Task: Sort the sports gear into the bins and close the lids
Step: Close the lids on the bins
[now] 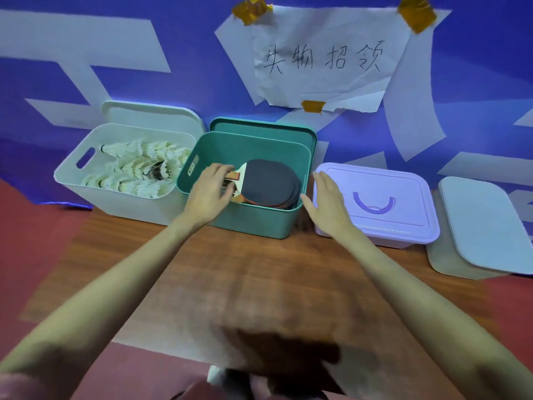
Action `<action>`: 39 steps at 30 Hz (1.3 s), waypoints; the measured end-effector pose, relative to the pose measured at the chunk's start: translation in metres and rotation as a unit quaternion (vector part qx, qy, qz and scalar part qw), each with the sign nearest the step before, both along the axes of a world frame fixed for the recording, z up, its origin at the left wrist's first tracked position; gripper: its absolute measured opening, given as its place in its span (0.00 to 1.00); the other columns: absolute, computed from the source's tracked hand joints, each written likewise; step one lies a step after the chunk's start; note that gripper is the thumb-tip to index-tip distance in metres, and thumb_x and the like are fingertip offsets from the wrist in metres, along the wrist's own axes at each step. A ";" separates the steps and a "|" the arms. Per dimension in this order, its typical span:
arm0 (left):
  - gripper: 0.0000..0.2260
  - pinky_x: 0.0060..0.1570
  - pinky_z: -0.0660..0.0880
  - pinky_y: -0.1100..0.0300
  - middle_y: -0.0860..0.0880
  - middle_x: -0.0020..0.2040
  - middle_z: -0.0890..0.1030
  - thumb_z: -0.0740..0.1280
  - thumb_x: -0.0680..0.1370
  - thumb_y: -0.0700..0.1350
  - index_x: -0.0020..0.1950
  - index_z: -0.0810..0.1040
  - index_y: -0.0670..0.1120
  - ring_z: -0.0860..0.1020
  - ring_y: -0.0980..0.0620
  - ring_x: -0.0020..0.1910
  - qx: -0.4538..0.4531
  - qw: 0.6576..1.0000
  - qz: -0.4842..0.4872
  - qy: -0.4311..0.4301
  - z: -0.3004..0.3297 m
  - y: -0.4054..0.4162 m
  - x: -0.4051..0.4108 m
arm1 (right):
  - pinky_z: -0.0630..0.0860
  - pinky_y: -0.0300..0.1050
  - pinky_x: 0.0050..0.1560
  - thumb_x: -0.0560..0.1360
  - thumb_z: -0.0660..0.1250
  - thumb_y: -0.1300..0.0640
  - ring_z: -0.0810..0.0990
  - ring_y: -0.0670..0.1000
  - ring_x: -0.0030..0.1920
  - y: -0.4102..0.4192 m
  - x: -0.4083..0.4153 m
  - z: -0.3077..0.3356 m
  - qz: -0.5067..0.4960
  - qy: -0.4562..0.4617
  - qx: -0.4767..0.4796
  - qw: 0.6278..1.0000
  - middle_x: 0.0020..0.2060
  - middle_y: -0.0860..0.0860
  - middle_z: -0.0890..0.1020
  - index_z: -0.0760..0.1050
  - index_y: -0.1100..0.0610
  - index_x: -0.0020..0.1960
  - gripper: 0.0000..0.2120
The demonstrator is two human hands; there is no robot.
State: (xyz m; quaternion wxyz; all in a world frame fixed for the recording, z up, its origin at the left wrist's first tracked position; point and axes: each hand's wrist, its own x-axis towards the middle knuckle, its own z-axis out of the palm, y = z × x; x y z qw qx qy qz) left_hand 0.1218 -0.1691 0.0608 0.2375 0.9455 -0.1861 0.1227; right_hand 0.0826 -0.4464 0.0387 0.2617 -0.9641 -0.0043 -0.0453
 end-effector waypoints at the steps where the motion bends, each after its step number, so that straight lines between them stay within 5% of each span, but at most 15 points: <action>1: 0.16 0.58 0.70 0.51 0.41 0.58 0.76 0.65 0.77 0.40 0.64 0.73 0.39 0.74 0.42 0.58 0.010 1.000 0.007 0.000 0.003 0.006 0.013 | 0.57 0.53 0.72 0.79 0.61 0.49 0.57 0.57 0.74 0.002 0.007 0.003 -0.001 -0.005 -0.010 1.000 0.74 0.59 0.60 0.56 0.61 0.75 0.30; 7: 0.18 0.62 0.68 0.50 0.39 0.62 0.74 0.64 0.78 0.42 0.67 0.71 0.39 0.71 0.41 0.62 0.053 0.996 0.011 0.068 0.020 0.055 0.118 | 0.62 0.53 0.68 0.79 0.60 0.55 0.61 0.61 0.71 0.048 0.075 0.013 -0.076 -0.007 -0.070 0.995 0.71 0.61 0.62 0.56 0.65 0.74 0.28; 10: 0.14 0.56 0.70 0.48 0.36 0.57 0.75 0.62 0.78 0.40 0.62 0.74 0.36 0.73 0.36 0.58 0.104 0.988 0.023 0.113 0.014 0.074 0.154 | 0.69 0.54 0.56 0.74 0.62 0.62 0.69 0.63 0.61 0.068 0.094 0.004 -0.170 0.065 -0.143 0.973 0.63 0.63 0.68 0.58 0.68 0.70 0.27; 13: 0.10 0.51 0.71 0.46 0.33 0.52 0.74 0.60 0.77 0.36 0.55 0.74 0.33 0.74 0.33 0.52 0.152 0.978 0.020 0.141 0.002 0.082 0.174 | 0.71 0.53 0.53 0.74 0.62 0.66 0.71 0.64 0.59 0.071 0.099 -0.008 -0.212 0.139 -0.177 0.951 0.62 0.65 0.69 0.49 0.68 0.74 0.33; 22: 0.06 0.39 0.67 0.47 0.33 0.52 0.71 0.60 0.75 0.31 0.50 0.73 0.33 0.74 0.33 0.42 0.125 0.985 0.024 0.116 -0.017 0.082 0.190 | 0.71 0.56 0.52 0.76 0.53 0.67 0.75 0.67 0.54 0.059 0.094 -0.020 -0.212 0.169 -0.155 0.950 0.68 0.65 0.61 0.37 0.56 0.77 0.36; 39: 0.05 0.39 0.68 0.50 0.34 0.50 0.71 0.62 0.74 0.31 0.48 0.75 0.33 0.74 0.34 0.41 0.109 0.989 -0.001 0.103 -0.030 0.085 0.181 | 0.70 0.55 0.46 0.74 0.56 0.67 0.75 0.68 0.50 0.049 0.092 -0.019 -0.198 0.180 -0.180 0.947 0.67 0.66 0.62 0.37 0.55 0.77 0.39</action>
